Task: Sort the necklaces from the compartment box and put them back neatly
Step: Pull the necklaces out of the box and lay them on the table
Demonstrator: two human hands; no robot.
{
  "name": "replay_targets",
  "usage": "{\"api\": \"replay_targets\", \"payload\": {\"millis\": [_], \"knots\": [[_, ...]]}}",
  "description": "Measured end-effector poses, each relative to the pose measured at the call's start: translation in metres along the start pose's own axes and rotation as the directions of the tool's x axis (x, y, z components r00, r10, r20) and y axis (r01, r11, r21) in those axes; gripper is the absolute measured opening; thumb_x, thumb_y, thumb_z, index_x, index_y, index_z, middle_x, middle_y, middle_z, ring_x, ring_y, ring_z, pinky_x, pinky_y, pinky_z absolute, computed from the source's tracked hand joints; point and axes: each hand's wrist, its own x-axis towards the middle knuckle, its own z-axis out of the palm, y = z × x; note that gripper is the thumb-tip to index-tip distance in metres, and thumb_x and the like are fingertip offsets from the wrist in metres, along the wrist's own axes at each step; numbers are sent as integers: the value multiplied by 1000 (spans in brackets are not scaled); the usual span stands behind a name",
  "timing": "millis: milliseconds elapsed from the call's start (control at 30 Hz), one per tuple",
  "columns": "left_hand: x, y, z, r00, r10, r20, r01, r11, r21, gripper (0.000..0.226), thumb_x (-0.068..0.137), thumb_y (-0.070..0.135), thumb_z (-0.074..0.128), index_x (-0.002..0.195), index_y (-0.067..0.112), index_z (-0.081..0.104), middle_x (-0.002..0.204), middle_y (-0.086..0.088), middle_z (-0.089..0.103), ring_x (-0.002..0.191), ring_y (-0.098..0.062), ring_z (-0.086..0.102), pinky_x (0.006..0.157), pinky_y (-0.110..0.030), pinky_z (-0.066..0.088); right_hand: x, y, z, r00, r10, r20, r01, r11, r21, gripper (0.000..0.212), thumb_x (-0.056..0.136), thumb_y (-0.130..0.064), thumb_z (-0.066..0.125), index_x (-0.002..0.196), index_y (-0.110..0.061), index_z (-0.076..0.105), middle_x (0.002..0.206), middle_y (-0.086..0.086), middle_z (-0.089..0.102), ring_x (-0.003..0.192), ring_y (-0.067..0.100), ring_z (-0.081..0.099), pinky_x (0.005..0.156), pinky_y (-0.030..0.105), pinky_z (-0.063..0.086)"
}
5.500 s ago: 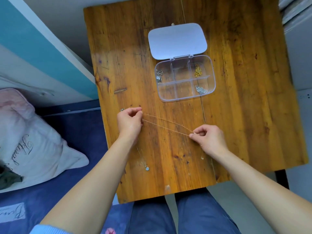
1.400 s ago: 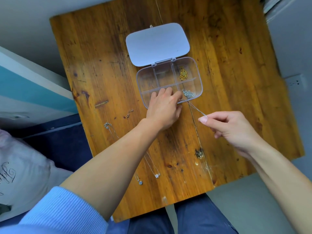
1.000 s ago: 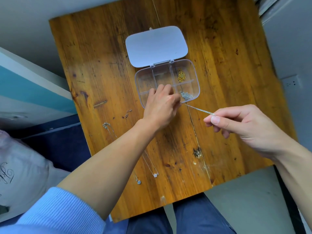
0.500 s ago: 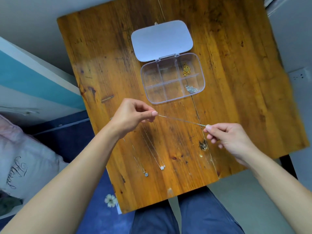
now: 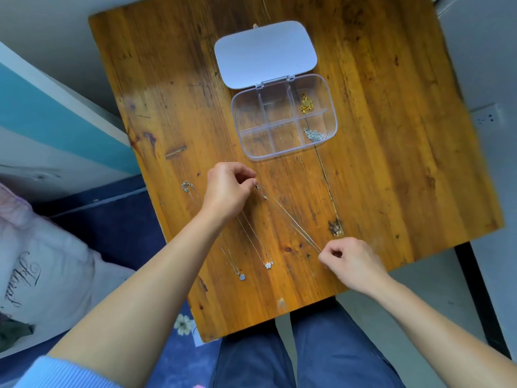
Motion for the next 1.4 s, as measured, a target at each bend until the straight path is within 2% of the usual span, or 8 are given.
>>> {"api": "replay_targets", "payload": {"millis": [233,367,533,633,767,867,1033,1400], "knots": [[9,2,16,968,242,63,-248,897,367,12,86,16,65,93,14,74,96,-7,70,94,-28,61,75,-38,50,9,-15,15,998,-1,66,13,985,-171,30,89,-34,54,62,-25,66,66,-8,69,71,14,64,66,29,49],[13,-3,15,966,255,42,-250,885,394,9,85,20,67,91,15,72,90,-5,66,92,-28,59,70,-37,46,12,-22,23,998,-13,66,25,980,-195,28,89,-36,56,64,-25,63,69,-8,68,75,18,64,75,33,50],[12,0,0,975,166,-149,-123,957,263,16,84,29,66,88,13,70,85,-5,68,83,-26,62,70,-36,50,12,-34,-9,998,-30,48,40,971,-234,26,89,-49,59,78,-27,68,75,-11,67,74,14,59,69,27,39],[16,10,-10,949,119,-291,-91,990,109,17,86,29,63,91,12,65,76,1,65,76,-23,62,68,-35,51,31,-51,-57,974,-89,-209,56,986,-159,18,86,-46,63,86,-30,73,87,-4,72,79,23,61,68,30,44],[31,26,-6,958,-8,-285,-2,999,-36,31,90,29,59,116,13,56,68,11,51,78,-19,55,72,-30,42,74,-89,-117,854,-213,-476,187,977,-101,16,85,-34,64,91,-25,76,95,3,75,91,29,66,77,39,54],[43,25,2,966,-79,-247,53,993,-109,26,91,27,58,111,12,59,63,11,49,77,-24,58,75,-36,49,109,-118,-134,860,-306,-408,179,930,-321,17,86,-25,62,97,-22,75,102,8,73,96,32,64,78,36,52],[46,15,5,967,-152,-204,108,971,-216,14,88,40,57,95,29,56,69,-5,67,78,-32,66,73,-46,55,138,-142,-127,883,-381,-275,88,708,-701,23,87,-15,59,107,-15,69,107,16,69,100,38,63,70,34,40],[44,15,11,961,-177,-213,114,954,-279,20,89,39,57,102,24,59,69,-6,68,74,-29,67,72,-47,56,139,-143,-129,898,-367,-240,87,686,-722,17,88,-5,58,103,-7,65,96,17,66,92,38,62,66,37,44]]}}
